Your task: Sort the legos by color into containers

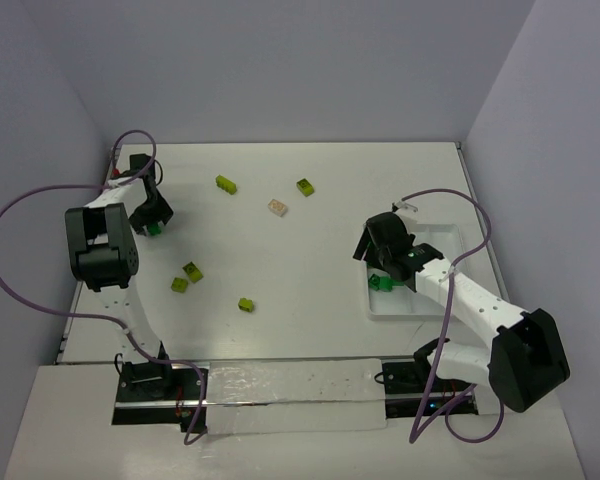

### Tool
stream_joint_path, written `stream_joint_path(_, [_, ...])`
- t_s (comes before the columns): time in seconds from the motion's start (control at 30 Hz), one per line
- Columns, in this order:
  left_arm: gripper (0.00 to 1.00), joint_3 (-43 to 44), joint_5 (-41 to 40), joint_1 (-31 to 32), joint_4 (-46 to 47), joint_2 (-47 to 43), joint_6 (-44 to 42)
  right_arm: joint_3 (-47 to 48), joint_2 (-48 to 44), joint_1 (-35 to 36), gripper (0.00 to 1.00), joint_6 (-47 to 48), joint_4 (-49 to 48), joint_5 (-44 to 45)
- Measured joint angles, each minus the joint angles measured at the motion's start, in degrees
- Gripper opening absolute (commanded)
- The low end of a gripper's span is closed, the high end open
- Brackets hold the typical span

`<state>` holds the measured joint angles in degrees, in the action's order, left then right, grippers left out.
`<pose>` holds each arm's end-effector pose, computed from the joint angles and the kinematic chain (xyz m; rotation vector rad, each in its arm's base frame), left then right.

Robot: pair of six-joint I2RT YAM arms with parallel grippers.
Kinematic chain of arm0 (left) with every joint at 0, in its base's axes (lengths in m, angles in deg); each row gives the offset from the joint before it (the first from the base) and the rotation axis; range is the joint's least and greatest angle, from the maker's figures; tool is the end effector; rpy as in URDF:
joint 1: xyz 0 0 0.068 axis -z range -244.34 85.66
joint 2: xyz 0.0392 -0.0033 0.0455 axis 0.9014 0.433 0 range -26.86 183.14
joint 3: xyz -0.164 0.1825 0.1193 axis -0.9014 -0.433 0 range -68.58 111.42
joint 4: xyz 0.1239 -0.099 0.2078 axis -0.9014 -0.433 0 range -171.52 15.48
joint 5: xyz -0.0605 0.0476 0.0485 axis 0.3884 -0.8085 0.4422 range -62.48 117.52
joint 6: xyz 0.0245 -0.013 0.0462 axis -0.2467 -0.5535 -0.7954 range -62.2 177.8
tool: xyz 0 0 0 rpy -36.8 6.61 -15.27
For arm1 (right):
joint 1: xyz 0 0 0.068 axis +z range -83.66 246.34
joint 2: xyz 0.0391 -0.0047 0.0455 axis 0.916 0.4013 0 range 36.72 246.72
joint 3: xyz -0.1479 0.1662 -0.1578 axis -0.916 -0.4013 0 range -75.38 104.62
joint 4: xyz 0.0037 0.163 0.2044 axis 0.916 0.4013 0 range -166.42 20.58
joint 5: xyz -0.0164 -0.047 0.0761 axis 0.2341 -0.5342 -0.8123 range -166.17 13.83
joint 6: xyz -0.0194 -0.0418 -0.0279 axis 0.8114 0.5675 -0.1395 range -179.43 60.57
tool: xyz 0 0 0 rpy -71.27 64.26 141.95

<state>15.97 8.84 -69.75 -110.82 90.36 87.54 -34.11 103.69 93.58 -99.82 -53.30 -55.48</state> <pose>0.4151 0.0508 0.1660 -0.8930 2.5472 0.3284 0.2140 0.0961 0.2236 0.4294 2.3166 0.1351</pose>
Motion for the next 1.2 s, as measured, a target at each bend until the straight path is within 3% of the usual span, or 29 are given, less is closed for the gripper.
stream_joint_path(0.03, [0.61, 0.06, -0.04, 0.0, 0.18, 0.02, -0.27, 0.01, 0.01, 0.0, 0.75, 0.01, -0.01, -0.02])
stream_joint_path(0.2, [0.14, 0.12, 0.21, 0.0, 0.77, 0.03, -0.92, 0.04, 0.01, -0.01, 0.75, 0.01, 0.01, 0.0])
stream_joint_path(0.3, [0.01, 0.13, 0.99, 0.08, 0.92, 0.02, -1.08, 0.14, 0.0, 0.0, 0.75, 0.01, 0.06, 0.07])
stream_joint_path(0.43, [0.0, 0.13, 1.62, 1.27, 0.22, -0.83, -1.58, 0.59, -0.29, -0.01, 0.75, 0.01, 0.2, 0.14])
stream_joint_path(0.57, [0.0, -0.35, 0.51, 6.44, -0.9, -5.28, -2.11, 1.28, -1.38, -0.01, 0.75, 0.23, 0.81, 0.56])
stream_joint_path(0.8, [0.0, -6.17, 2.41, 31.15, -0.14, -17.44, -0.21, 1.79, -5.27, 0.01, 0.75, 0.86, 2.55, 2.15])
stream_joint_path(1.03, [0.02, -9.88, 4.86, 46.62, 0.54, -14.8, 5.65, 1.79, -6.82, 0.01, 0.75, 0.81, 3.76, 2.5])
stream_joint_path(1.13, [0.14, -8.89, 5.59, 50.58, 1.23, -10.85, 7.58, 1.79, -6.84, 0.03, 0.75, 0.82, 4.03, 2.44])
stream_joint_path(1.2, [0.31, -7.93, 6.31, 52.2, 1.68, -8.2, 8.28, 1.79, -6.93, 0.09, 0.75, 0.81, 4.19, 2.46])
